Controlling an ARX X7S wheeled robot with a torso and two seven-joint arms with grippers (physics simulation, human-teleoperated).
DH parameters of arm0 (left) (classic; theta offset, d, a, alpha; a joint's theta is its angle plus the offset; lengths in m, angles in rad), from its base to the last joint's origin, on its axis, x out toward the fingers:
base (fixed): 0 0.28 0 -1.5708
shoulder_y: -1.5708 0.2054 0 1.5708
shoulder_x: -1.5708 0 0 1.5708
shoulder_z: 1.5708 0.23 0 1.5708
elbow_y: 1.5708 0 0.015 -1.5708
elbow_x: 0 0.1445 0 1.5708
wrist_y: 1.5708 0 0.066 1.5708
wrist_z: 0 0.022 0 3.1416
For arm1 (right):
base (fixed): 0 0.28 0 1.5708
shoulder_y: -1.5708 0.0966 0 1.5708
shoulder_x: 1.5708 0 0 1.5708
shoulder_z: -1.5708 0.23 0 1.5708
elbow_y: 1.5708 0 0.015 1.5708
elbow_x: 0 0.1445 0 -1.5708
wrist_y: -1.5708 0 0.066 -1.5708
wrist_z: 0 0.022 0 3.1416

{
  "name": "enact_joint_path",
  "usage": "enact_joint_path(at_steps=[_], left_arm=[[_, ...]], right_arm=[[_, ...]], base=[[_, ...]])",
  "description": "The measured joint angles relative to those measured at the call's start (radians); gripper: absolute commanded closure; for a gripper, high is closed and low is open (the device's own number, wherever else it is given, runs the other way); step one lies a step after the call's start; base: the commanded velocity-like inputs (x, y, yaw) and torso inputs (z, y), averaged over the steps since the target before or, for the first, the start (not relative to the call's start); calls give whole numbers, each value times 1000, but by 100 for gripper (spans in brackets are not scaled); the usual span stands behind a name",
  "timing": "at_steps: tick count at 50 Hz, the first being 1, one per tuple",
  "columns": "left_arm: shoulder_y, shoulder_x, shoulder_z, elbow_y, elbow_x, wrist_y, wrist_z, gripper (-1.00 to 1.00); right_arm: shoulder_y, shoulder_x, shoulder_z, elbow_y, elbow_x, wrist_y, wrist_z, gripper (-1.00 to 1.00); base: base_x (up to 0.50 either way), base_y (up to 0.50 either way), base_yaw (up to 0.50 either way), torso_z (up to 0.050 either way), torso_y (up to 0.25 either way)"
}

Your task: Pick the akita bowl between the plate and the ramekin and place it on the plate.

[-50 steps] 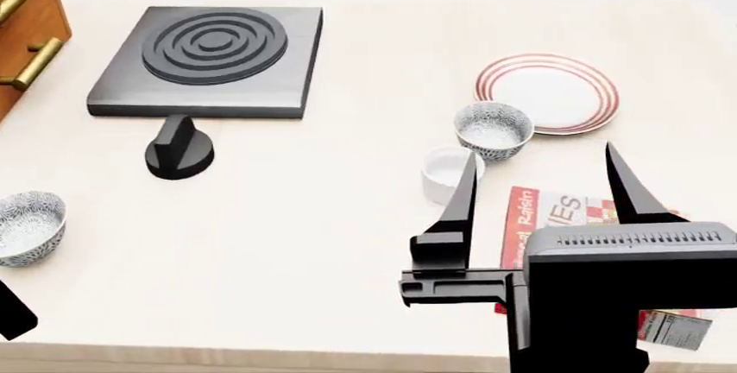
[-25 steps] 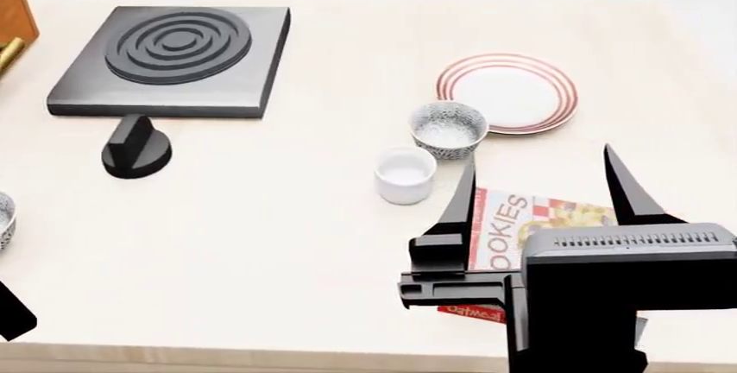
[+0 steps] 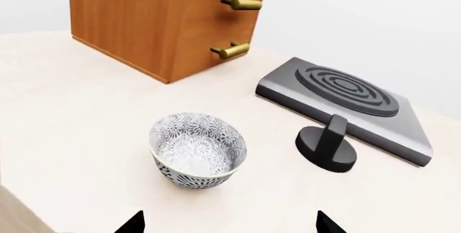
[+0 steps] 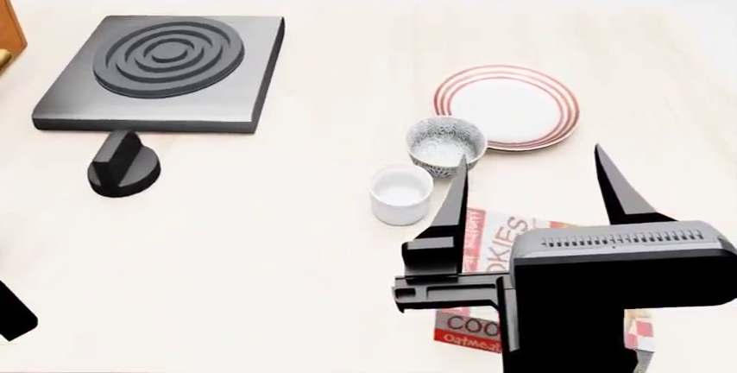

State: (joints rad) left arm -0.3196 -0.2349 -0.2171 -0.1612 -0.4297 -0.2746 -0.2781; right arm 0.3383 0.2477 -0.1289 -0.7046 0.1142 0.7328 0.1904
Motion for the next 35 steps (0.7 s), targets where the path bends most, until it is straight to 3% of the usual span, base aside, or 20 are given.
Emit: enact_joint_path(at_steps=[35], left_arm=[[-2, -6, 8, -5, -9, 6, -13, -100]], right_arm=[[-1, 11, -3, 8, 17, -7, 13, -100]], base=[[243, 0, 0, 0, 0]])
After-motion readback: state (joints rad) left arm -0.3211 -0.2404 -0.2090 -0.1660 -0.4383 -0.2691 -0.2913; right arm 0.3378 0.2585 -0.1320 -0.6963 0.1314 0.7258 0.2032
